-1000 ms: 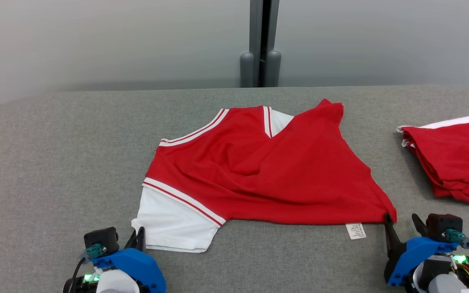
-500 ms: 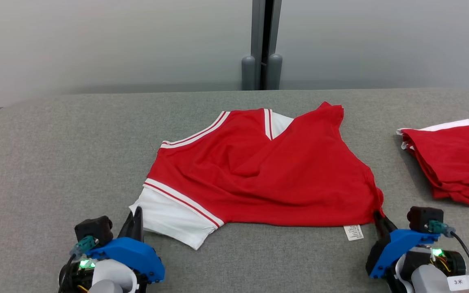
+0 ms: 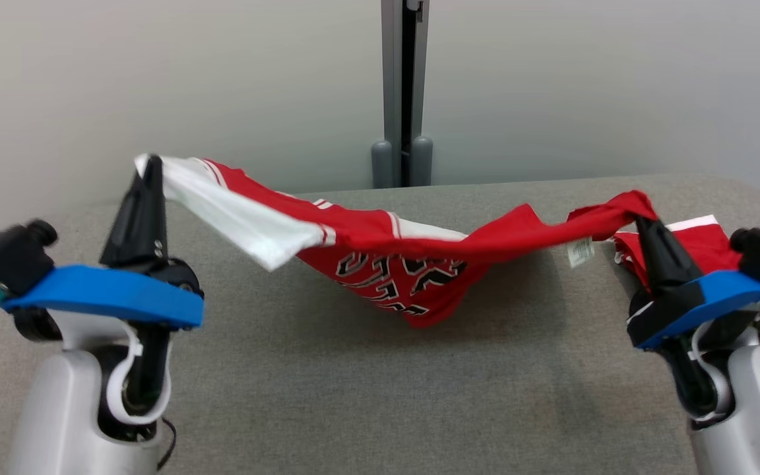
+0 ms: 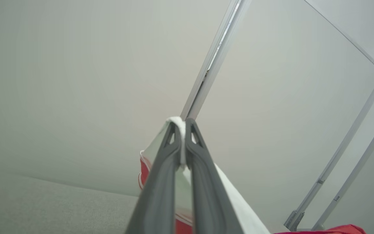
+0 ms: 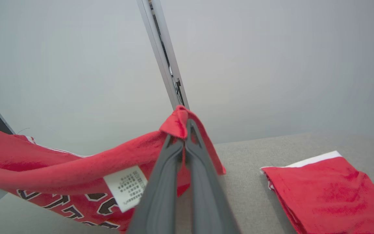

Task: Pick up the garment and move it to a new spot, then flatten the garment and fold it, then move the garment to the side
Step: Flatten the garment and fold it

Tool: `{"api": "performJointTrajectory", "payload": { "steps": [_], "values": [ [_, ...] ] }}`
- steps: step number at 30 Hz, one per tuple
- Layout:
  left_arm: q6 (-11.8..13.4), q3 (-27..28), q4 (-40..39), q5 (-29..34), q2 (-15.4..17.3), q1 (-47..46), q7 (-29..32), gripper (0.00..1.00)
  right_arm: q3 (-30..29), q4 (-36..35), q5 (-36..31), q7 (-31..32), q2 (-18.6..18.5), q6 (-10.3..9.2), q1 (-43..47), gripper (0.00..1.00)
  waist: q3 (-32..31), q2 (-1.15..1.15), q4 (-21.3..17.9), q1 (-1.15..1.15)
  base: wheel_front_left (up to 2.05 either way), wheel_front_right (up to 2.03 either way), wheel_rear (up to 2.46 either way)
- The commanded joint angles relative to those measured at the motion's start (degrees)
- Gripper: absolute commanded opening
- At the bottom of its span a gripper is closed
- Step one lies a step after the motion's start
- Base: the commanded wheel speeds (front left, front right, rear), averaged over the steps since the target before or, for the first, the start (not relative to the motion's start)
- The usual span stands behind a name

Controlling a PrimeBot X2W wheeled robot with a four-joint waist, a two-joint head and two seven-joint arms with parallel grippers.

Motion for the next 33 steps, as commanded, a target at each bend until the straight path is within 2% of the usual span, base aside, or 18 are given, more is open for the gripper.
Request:
{"api": "performJointTrajectory", "payload": {
  "steps": [1, 10, 14, 17, 21, 24, 28, 33],
  "values": [
    [0.5, 0.6, -3.6, -0.4, 1.0, -2.2, 1.3, 0.00, -0.3, -4.5, 1.7, 2.0, -0.9, 0.00, 1.3, 0.00, -0.9, 0.00, -0.7, 0.00, 0.00, 0.00, 0.00],
    [3.5, 1.5, -23.1, -2.7, 4.4, -11.7, 11.5, 0.00, -6.6, -34.8, 9.7, 16.0, 0.0, 0.00, 3.7, 0.00, -2.2, 0.00, -2.1, 0.00, 0.00, 0.00, 0.00],
    [4.9, 1.7, -27.0, -3.5, 5.6, -16.3, 15.4, 0.00, -9.6, -43.8, 11.5, 21.3, 1.3, 0.00, 3.9, 0.00, -1.7, 0.00, -2.3, 0.00, 0.00, 0.00, 0.00],
    [5.3, 1.5, -27.0, -2.8, 6.7, -19.2, 17.4, 0.00, -10.9, -47.0, 11.5, 24.5, 2.0, 0.01, 3.5, 0.00, -0.6, 0.00, -2.4, 0.00, 0.00, 0.00, 0.00],
    [5.2, 0.6, -23.1, -2.1, 7.7, -22.3, 19.2, 0.00, -11.1, -44.8, 10.3, 26.8, 2.6, 0.01, 1.6, 0.00, 2.1, 0.00, -2.3, 0.00, 0.00, 0.00, 0.00],
    [4.9, -0.6, -18.6, -0.4, 8.9, -25.0, 20.0, 0.00, -10.3, -40.0, 8.3, 26.7, 2.9, 0.01, -1.9, 0.00, 5.7, 0.00, -2.5, 0.00, 0.00, 0.00, 0.00],
    [4.4, -1.0, -10.6, 3.3, 11.1, -32.0, 19.4, 0.00, -9.1, -30.7, 4.9, 24.9, 3.1, 0.01, -11.2, 0.00, 10.9, 0.00, -3.1, 0.00, 0.00, 0.00, 0.00],
    [4.0, -2.6, 0.4, 8.6, 12.7, -43.9, 16.7, 0.00, -7.9, -16.3, -3.8, 20.2, 3.2, 0.00, -26.7, 0.00, 15.7, 0.00, -3.9, 0.00, 0.00, 0.00, 0.00]
  ]
}}
